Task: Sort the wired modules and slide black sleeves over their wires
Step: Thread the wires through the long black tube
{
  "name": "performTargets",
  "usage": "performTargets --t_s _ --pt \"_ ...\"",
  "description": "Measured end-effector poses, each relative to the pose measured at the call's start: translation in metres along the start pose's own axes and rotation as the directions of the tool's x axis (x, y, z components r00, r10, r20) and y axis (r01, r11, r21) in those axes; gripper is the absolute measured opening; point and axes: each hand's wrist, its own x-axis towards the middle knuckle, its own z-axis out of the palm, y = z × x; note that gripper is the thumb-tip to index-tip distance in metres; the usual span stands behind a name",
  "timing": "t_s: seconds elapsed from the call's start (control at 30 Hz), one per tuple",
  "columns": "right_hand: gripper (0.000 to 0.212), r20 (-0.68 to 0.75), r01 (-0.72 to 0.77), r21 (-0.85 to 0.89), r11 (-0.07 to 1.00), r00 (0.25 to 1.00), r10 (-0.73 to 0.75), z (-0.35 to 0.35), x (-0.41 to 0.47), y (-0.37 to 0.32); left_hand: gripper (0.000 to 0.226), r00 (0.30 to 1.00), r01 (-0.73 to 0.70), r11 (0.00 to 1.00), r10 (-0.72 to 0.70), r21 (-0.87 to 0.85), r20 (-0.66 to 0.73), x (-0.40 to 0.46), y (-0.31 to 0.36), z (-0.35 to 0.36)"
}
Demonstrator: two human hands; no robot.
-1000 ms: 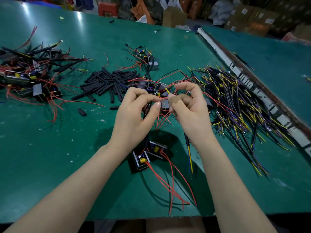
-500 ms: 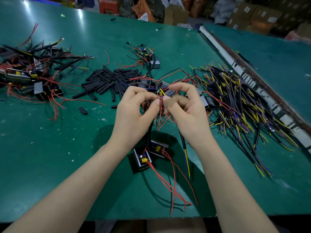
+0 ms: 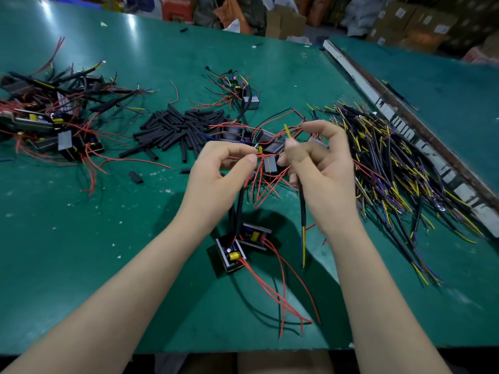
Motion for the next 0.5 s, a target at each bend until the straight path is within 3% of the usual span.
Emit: performTargets --t_s 0.2,0.5 --pt "0.025 0.117 -0.045 0.002 0.999 0.992 0.045 0.0053 -0.0028 0.0011 0.018 0.992 -0.124 0.985 0.121 0.124 0.03 -0.0015 0.0016 -0.0009" --pt "0.024 0.116 0.063 -0.092 0.994 0.992 -0.052 0.0077 -0.0059 0.003 0.019 0.998 -0.066 0.998 0.065 0.025 0.002 -0.0003 0.0046 -0.0018"
